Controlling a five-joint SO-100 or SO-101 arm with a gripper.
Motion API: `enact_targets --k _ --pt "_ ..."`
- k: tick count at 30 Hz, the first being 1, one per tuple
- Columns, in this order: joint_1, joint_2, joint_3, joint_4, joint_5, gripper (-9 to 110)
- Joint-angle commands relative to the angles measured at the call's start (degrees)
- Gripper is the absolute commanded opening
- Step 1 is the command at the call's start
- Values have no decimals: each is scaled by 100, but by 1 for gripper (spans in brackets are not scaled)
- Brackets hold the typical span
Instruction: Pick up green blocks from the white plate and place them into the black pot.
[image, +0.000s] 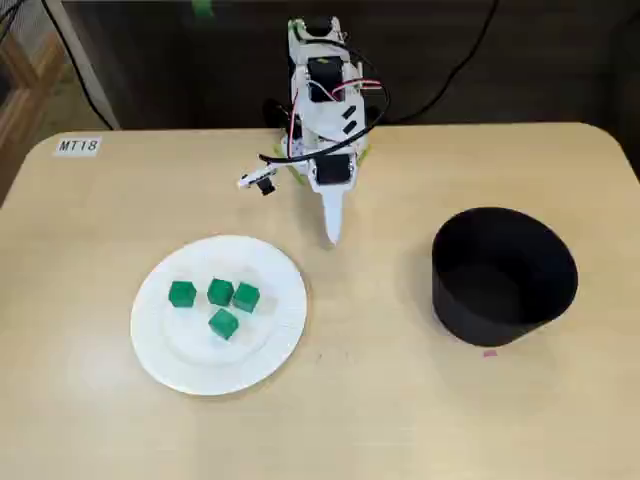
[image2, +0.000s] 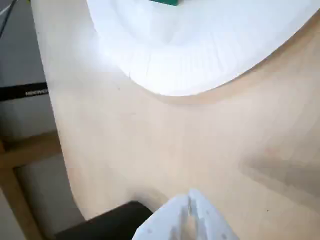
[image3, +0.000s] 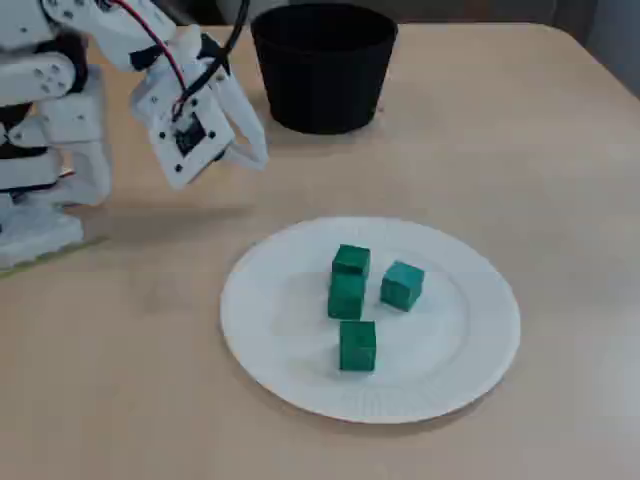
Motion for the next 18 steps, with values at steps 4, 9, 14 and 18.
enact_targets --k 4,9,14,18 --pt "352 35 -387 -290 0 3" --pt "369 35 -413 -281 167 -2" --pt "272 35 -949 -18 246 4" --pt "141 -905 -2206 448 18 19"
